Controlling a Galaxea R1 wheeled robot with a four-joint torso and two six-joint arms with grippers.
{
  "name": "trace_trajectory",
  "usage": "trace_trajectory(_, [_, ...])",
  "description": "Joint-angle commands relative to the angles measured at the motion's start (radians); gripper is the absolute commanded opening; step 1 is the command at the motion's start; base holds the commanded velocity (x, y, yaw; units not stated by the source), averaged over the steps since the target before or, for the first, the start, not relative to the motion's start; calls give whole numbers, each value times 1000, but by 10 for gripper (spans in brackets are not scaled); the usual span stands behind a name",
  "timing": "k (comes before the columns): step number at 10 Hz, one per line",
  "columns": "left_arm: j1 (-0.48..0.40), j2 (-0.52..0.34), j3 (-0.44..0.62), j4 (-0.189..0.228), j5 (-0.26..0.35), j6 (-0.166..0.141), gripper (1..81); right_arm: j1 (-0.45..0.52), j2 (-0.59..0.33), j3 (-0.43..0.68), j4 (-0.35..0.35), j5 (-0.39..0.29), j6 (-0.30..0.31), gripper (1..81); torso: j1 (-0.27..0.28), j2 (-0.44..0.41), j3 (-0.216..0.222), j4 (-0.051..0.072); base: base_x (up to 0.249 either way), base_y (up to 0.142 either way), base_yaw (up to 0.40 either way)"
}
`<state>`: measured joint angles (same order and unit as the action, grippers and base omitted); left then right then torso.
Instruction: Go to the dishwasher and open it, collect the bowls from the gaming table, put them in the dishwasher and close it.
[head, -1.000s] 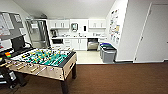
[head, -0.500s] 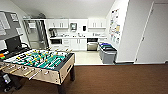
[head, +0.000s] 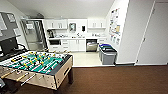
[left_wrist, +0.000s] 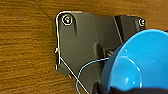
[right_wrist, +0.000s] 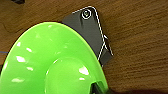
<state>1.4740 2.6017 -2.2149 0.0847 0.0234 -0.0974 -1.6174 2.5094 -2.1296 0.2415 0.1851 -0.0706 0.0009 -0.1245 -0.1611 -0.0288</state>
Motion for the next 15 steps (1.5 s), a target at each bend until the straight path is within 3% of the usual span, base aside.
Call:
trace_trajectory(1, [-51,-31,3,10,52,8,10,38,-36,5,-11,-56,-3,10,0,0,0,0,186,-80,0])
trace_trajectory(15, [-51,-27,1,10,52,8,10,37,-34,1,-11,-56,-3,10,0,0,0,0,191,-92,0])
